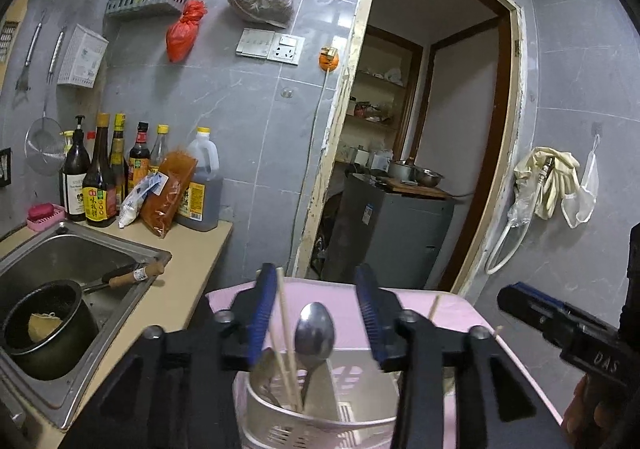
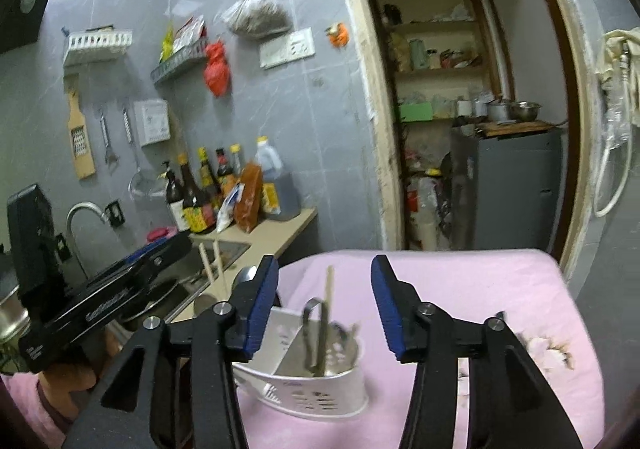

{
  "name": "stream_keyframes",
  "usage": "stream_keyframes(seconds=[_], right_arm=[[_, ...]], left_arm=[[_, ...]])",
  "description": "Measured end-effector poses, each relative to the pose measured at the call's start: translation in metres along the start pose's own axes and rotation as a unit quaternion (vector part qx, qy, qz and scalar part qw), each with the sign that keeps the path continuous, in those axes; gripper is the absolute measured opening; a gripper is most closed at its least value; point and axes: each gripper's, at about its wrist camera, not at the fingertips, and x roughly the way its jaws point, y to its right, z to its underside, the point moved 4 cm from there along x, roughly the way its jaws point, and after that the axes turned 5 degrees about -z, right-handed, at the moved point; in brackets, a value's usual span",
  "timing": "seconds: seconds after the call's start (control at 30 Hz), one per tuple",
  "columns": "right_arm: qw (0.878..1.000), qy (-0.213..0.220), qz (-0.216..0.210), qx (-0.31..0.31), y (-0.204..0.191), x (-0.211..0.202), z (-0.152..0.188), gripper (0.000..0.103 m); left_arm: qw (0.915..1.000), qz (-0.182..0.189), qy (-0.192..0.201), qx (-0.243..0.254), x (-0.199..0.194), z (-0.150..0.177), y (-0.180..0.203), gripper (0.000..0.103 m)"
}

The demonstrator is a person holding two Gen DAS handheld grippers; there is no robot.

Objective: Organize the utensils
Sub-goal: 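Open both tools to release the chopstick and tongs into the caddy, then move both open tools over the green-handled knife and silver fork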

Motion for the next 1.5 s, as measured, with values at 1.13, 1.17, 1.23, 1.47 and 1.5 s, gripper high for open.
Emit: stream_keyframes(seconds=[1.13,1.17,1.23,1.47,1.5], right_arm=[[0.989,0.047,0.140,-0.002,0.180,-0.122,-0.026,0.102],[0.989,0.046,0.140,-0.002,0.184,-0.122,-0.024,0.102],[0.989,0.043,0.141,-0.001,0.194,-0.121,-0.020,0.102],[0.989,0.034,0.142,0.004,0.222,-0.109,-0.001,0.102],[0.990,0.028,0.141,0.006,0.227,-0.106,0.003,0.102]], left_arm=[[0.9969,0.016,0.036,0.068,-0.020,0.016,0.190,0.103],[0.9968,0.016,0.034,0.071,-0.017,0.017,0.194,0.103],[0.9967,0.017,0.027,0.075,-0.010,0.022,0.201,0.103],[0.9967,0.025,0.005,0.077,0.014,0.045,0.223,0.103],[0.9964,0.027,0.001,0.080,0.018,0.048,0.227,0.103]])
